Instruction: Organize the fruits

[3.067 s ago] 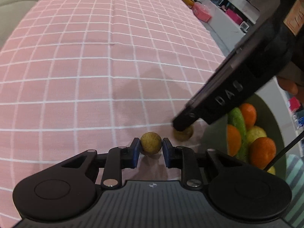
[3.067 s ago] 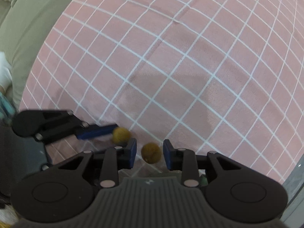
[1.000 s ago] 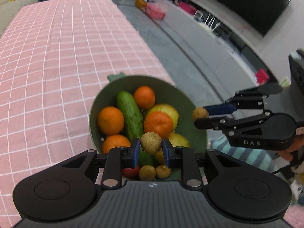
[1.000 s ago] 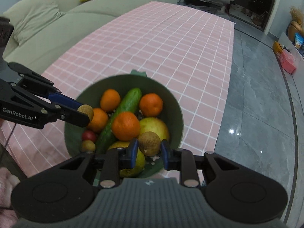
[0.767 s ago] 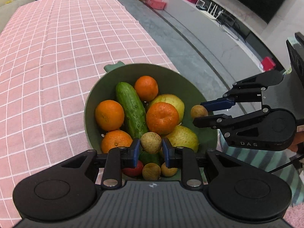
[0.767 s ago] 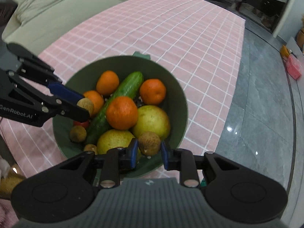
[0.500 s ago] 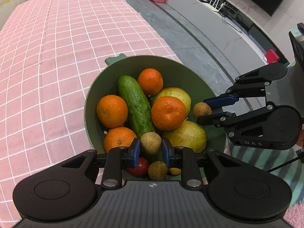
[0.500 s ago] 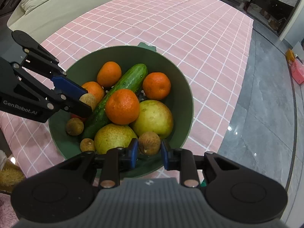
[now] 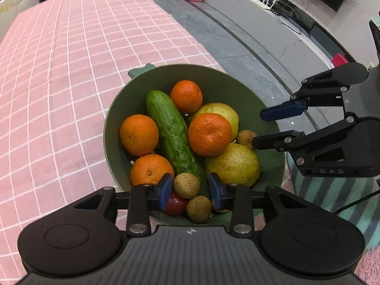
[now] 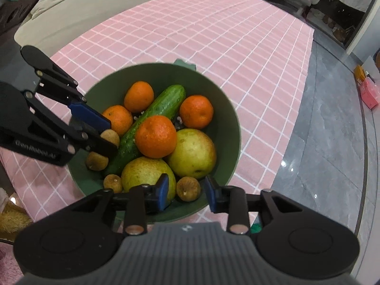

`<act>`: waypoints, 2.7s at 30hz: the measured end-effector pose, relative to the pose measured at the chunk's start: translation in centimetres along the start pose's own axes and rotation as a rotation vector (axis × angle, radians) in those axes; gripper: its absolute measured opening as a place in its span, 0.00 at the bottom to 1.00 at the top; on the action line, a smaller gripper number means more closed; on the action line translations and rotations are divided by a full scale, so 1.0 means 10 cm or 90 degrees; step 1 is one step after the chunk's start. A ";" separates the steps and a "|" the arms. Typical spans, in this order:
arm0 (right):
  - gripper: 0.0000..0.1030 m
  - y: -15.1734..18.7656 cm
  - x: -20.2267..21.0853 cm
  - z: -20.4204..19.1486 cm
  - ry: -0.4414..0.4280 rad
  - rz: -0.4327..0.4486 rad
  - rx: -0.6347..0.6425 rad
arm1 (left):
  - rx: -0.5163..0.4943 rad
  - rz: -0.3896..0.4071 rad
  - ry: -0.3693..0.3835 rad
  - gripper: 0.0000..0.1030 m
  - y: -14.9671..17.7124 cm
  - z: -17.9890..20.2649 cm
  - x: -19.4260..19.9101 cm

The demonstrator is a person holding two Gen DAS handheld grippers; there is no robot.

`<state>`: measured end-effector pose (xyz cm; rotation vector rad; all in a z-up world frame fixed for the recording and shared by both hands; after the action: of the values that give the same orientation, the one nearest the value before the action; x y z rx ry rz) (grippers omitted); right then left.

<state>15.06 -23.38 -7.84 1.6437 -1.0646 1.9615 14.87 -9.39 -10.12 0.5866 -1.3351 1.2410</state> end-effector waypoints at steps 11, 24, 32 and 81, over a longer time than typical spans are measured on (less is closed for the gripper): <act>0.41 -0.06 0.77 -0.02 0.042 0.143 -0.074 | 0.035 0.145 -0.074 0.49 0.05 -0.01 0.83; 0.71 0.29 1.61 -0.44 0.099 0.337 -0.230 | 0.078 0.322 -0.232 0.83 0.47 0.18 1.62; 0.75 0.61 1.55 -0.86 0.102 0.336 -0.255 | 0.080 0.343 -0.308 0.87 0.67 0.36 1.63; 0.83 0.70 0.84 -1.10 0.092 0.199 -0.206 | 0.181 0.205 -0.270 0.87 1.05 0.23 1.26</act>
<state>0.68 -21.33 -2.37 1.2049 -1.5607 1.9259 1.91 -4.06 -1.34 0.8981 -1.6636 1.6480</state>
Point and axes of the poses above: each gripper's, at about its wrist camera, not at the fingertips, and x roughly against the way its jaws point, z to its right, y to its underside, the point moved 5 cm from there along -x, roughly the way its jaws point, and after that the axes turned 8 degrees about -z, right-handed, at the moved point
